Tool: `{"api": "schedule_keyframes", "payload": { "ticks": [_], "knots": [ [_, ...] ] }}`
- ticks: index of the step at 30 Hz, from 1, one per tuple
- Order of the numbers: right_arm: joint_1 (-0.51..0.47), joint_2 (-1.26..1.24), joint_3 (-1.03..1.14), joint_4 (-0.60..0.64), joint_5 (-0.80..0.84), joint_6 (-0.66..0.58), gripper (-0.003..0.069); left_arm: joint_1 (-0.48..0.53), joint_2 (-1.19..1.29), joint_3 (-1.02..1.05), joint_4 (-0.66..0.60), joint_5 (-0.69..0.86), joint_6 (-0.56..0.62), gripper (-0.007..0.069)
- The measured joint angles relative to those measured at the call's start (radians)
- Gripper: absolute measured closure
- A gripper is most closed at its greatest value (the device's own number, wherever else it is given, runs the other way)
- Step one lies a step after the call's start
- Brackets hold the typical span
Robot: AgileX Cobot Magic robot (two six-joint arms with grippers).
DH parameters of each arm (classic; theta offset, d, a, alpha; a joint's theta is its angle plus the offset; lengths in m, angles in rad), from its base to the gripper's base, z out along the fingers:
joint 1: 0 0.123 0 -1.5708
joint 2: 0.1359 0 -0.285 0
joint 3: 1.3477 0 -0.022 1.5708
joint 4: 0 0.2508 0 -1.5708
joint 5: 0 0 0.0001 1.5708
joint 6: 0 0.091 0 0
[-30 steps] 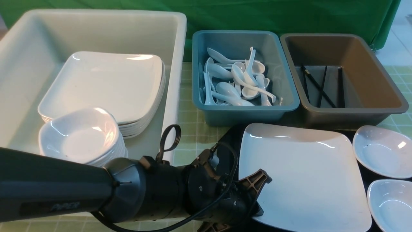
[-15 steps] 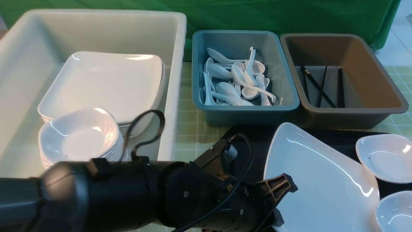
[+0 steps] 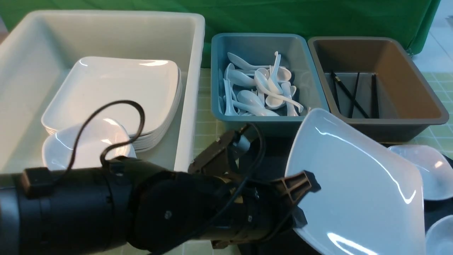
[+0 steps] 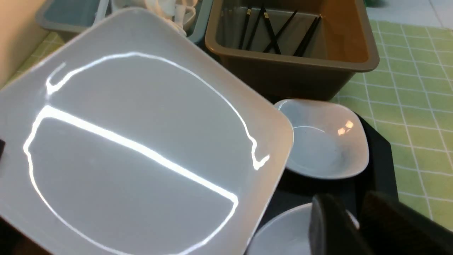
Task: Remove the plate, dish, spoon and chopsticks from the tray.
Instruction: Use the left arm to put the plate into the large storage box on the left
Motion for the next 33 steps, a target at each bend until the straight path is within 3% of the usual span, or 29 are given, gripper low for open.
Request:
{"api": "schedule_keyframes", "payload": {
  "ticks": [13,21,24,26,33],
  "knots": [
    [0.000,0.000,0.000,0.000,0.000,0.000,0.0513,0.149,-0.213,0.000,0.134,0.068,-0.032,0.0608],
    [0.000,0.000,0.000,0.000,-0.011,0.000,0.0504,0.467,-0.431,0.000,0.220,0.201,0.003,0.0608],
    [0.000,0.000,0.000,0.000,-0.018,0.000,0.0502,0.683,-0.454,-0.012,0.183,0.306,0.149,0.0608],
    [0.000,0.000,0.000,0.000,-0.018,0.000,0.0501,0.838,-0.429,-0.049,0.109,0.405,0.308,0.0608],
    [0.000,0.000,0.000,0.000,-0.018,0.000,0.0492,1.229,-0.231,-0.238,-0.278,0.635,0.779,0.0608]
  ]
}}
